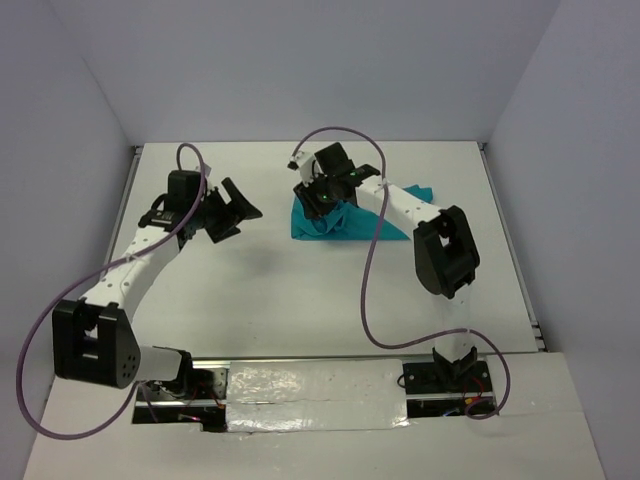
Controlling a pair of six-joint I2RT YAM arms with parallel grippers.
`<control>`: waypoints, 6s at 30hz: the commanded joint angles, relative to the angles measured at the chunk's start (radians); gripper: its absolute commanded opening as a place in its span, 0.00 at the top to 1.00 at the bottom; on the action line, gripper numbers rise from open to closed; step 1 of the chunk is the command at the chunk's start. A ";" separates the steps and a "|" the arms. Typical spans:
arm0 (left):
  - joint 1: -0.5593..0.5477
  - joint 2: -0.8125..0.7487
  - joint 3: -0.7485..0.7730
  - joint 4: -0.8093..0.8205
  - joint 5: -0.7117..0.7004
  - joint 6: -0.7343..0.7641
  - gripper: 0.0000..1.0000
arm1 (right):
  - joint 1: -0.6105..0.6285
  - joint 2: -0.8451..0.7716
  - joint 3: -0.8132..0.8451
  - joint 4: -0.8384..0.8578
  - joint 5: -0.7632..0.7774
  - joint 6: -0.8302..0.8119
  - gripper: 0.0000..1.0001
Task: Fold and stack the t-shirts
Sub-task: Fold the folded rectangular tshirt in 1/3 of the way, then grab one side of the 2/3 rectangular tshirt with right arm
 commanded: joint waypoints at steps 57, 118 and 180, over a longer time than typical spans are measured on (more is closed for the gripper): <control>0.021 -0.100 -0.200 0.176 0.076 -0.051 0.08 | -0.167 0.224 0.255 -0.051 -0.224 0.059 0.67; 0.021 -0.078 -0.284 0.332 0.162 -0.053 0.07 | -0.839 0.111 0.051 -0.318 0.051 -0.091 0.22; 0.021 -0.067 -0.270 0.312 0.176 -0.048 0.07 | -0.636 0.000 0.268 -0.407 -0.328 -0.031 1.00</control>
